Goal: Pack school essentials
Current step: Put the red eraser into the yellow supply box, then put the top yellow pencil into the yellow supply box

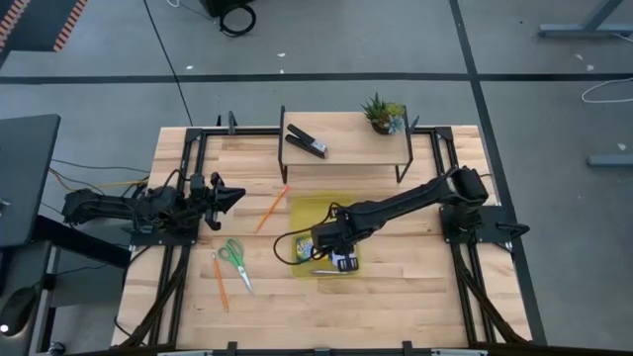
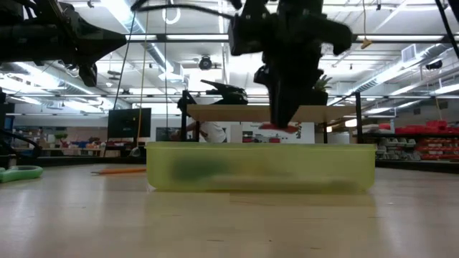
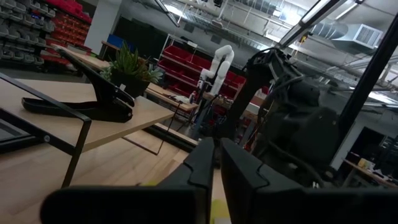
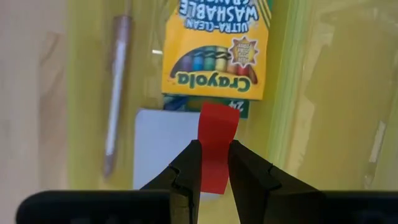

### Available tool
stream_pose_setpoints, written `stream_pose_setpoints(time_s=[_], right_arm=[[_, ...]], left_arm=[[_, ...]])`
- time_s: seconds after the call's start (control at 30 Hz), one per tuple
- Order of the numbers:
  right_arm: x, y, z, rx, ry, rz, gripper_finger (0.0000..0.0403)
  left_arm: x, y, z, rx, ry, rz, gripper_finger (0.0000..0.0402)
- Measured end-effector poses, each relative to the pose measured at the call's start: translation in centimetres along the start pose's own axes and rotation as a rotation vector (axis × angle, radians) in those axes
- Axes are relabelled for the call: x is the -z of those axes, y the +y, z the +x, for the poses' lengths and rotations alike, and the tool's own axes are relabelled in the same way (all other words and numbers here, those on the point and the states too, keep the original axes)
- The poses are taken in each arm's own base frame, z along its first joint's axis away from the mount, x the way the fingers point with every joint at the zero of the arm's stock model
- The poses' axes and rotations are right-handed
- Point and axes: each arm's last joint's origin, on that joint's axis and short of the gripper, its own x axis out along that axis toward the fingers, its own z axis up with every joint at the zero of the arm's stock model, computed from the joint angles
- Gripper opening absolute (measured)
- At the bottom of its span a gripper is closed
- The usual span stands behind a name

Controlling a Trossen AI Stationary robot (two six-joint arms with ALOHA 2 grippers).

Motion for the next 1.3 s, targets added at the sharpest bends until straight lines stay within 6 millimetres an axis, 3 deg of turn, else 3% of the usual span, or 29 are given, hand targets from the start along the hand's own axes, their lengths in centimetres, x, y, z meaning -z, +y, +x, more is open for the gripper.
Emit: stream_pose_setpoints(time_s=[0.2, 0.5, 0.77, 1.1, 1.3], right_arm=[[-0.1, -0.3, 1.9, 0.005, 0.029, -0.002, 0.0078], [2.2, -0.6, 4.4, 0.095, 0.110, 0.025, 0.0078], [2.0, -0.6, 4.4, 0.134, 0.078, 0.003, 0.0083], [2.0, -0.7, 4.4, 0.135, 0.077, 0.013, 0.0141], [2.0, -0.7, 4.3, 0.132, 0.089, 0.020, 0.0155]], left_arm=[[0.0, 0.0, 0.0, 0.000, 0.000, 0.000, 0.0035], [0.0, 0.0, 0.0, 0.000, 0.000, 0.000, 0.0030], [0.0, 0.0, 0.0, 0.000, 0.000, 0.000, 0.0038], [0.0, 0.0, 0.0, 0.000, 0.000, 0.000, 0.0029], [0.0, 0.0, 0.0, 0.000, 0.000, 0.000, 0.0038]])
